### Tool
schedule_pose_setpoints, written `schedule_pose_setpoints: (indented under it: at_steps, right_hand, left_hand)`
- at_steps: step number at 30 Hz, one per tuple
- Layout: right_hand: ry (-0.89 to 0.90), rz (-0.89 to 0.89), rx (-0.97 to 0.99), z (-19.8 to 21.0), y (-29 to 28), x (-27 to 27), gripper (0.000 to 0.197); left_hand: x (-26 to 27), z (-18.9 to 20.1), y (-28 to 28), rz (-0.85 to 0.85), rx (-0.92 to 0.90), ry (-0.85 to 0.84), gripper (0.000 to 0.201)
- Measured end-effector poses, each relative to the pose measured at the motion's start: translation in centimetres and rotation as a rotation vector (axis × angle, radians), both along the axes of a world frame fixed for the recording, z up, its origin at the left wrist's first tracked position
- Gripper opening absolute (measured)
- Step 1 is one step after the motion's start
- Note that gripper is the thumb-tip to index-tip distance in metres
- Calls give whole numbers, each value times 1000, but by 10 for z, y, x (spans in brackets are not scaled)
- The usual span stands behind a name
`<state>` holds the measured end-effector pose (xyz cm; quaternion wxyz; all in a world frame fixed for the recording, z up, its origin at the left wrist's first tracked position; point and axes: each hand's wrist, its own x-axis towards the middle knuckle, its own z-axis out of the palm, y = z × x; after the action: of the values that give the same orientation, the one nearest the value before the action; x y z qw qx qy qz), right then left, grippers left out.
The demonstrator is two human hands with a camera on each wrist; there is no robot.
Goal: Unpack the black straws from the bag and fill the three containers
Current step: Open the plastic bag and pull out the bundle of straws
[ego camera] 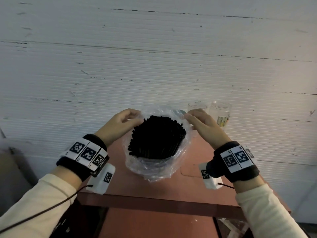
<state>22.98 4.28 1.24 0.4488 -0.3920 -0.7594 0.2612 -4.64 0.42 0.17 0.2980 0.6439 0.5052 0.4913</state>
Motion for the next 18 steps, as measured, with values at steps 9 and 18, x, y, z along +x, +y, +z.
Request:
schedule_pose_setpoints:
  at_steps: [9, 18]
  right_hand:
    - [-187, 104, 59, 8, 11, -6, 20]
    - [-101, 123, -79, 0, 28, -10, 26]
  left_hand:
    - [2, 1, 8, -55, -20, 62, 26]
    - [0, -2, 14, -88, -216, -127, 12]
